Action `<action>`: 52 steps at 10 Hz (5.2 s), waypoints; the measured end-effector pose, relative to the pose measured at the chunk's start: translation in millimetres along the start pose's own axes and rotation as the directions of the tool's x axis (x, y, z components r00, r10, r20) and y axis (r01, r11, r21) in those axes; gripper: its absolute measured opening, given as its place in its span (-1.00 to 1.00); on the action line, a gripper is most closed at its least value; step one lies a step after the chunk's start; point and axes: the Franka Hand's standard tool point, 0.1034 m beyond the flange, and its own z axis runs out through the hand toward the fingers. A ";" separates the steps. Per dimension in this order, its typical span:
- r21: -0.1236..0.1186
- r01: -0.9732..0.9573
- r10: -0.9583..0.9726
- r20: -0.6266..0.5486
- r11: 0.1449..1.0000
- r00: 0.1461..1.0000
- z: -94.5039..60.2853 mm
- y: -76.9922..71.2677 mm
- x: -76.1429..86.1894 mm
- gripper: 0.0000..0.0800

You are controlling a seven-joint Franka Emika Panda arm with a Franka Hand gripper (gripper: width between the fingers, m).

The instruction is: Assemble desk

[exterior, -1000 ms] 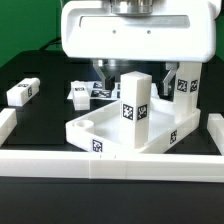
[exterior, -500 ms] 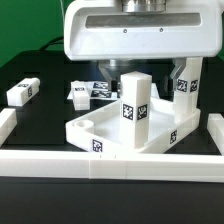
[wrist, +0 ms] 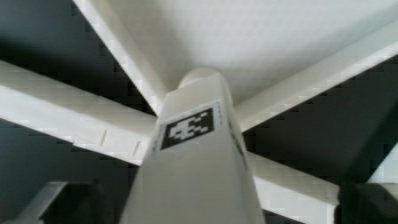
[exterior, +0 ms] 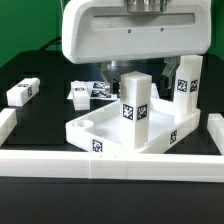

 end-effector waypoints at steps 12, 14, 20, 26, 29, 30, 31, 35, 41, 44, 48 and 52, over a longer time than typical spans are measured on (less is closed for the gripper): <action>0.001 -0.111 0.111 0.001 0.994 0.994 0.7 1.9 -1.2 -0.27; 0.005 -0.261 0.261 0.001 0.965 0.965 1.2 1.6 -1.5 -0.27; 0.008 -0.742 0.742 -0.003 0.671 0.671 2.0 0.7 0.2 -0.27; 0.034 -0.961 0.961 0.019 0.273 0.274 1.2 -4.8 3.9 -0.27; 0.035 -0.959 0.959 0.021 0.281 0.282 1.2 -4.7 4.1 0.25; 0.037 -0.953 0.953 0.018 0.302 0.303 -0.1 -2.7 4.9 0.54; 0.038 -0.912 0.913 0.012 0.408 0.408 -0.3 -2.1 5.0 0.60; 0.038 -0.693 0.693 -0.005 0.720 0.721 -0.3 -3.7 6.1 0.62; 0.014 -0.258 0.258 -0.018 0.966 0.966 0.2 1.9 3.5 0.62; -0.008 -0.017 0.017 -0.014 1.000 1.000 0.5 3.0 3.0 0.62; -0.010 0.033 -0.033 -0.013 0.999 0.999 0.5 3.4 2.8 -0.04; -0.009 0.009 -0.009 -0.012 1.000 1.000 0.8 3.7 2.4 -0.28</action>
Offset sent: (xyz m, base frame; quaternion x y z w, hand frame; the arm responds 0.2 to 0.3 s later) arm 0.0000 0.0000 0.0000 0.0000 0.0000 0.0000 1.0000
